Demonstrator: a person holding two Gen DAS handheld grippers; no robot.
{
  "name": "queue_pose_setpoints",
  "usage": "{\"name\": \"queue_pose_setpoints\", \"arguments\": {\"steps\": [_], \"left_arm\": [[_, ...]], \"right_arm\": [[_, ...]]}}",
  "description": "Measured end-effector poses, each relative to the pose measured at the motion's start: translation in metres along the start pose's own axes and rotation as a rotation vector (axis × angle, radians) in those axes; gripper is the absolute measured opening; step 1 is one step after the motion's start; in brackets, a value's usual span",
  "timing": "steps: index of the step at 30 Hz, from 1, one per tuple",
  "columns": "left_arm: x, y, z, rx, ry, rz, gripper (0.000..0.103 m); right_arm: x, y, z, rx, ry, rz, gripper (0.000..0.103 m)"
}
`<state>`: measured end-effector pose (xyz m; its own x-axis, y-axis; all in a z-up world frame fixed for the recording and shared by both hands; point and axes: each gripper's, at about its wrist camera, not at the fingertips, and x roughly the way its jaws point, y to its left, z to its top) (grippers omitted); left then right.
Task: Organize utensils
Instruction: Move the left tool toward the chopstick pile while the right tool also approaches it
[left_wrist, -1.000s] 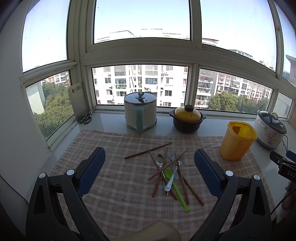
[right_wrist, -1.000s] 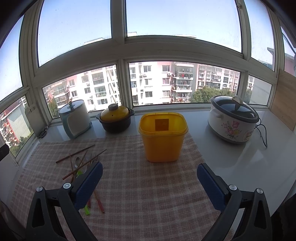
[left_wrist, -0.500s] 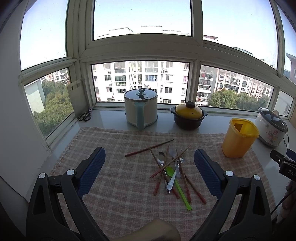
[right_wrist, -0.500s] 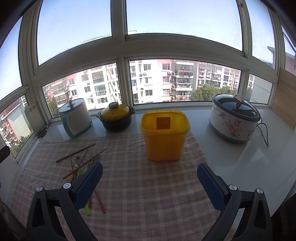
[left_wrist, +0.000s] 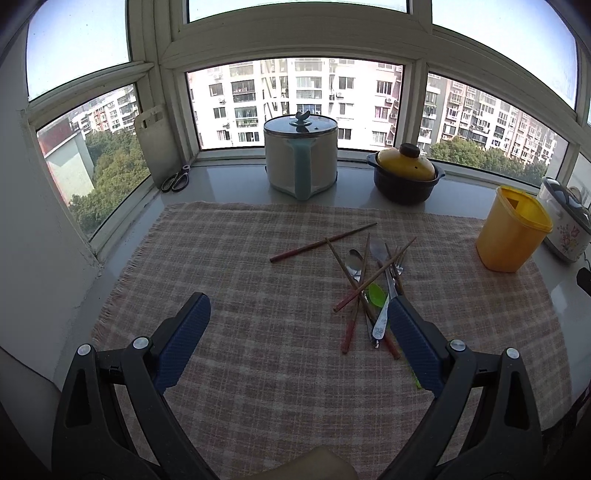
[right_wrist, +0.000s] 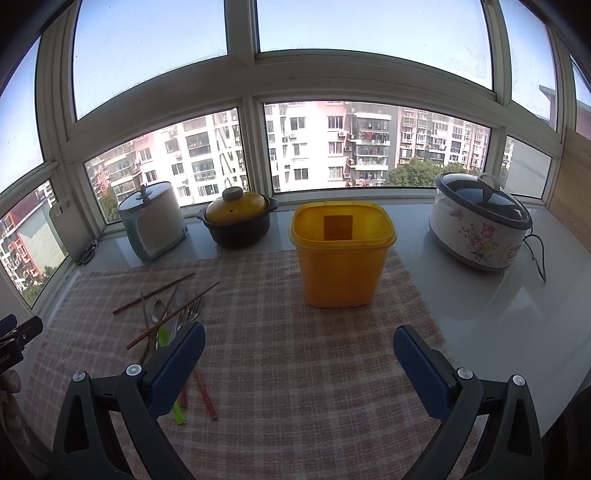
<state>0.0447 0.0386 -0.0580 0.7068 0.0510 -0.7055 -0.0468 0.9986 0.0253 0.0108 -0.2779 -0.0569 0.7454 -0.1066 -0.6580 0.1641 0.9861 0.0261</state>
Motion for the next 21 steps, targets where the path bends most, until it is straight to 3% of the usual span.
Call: {"name": "queue_pose_setpoints", "arguments": {"steps": [7, 13, 21], "left_arm": [[0.031, 0.017, -0.006, 0.042, 0.087, -0.050, 0.098], [0.048, 0.017, -0.006, 0.108, 0.090, -0.118, 0.098], [0.069, -0.003, 0.012, 0.182, 0.086, -0.162, 0.097]], "right_arm": [[0.013, 0.009, -0.006, -0.010, 0.007, 0.011, 0.103], [0.023, 0.018, -0.012, -0.029, -0.010, 0.058, 0.103], [0.050, 0.031, -0.012, -0.057, 0.073, 0.091, 0.102]]}}
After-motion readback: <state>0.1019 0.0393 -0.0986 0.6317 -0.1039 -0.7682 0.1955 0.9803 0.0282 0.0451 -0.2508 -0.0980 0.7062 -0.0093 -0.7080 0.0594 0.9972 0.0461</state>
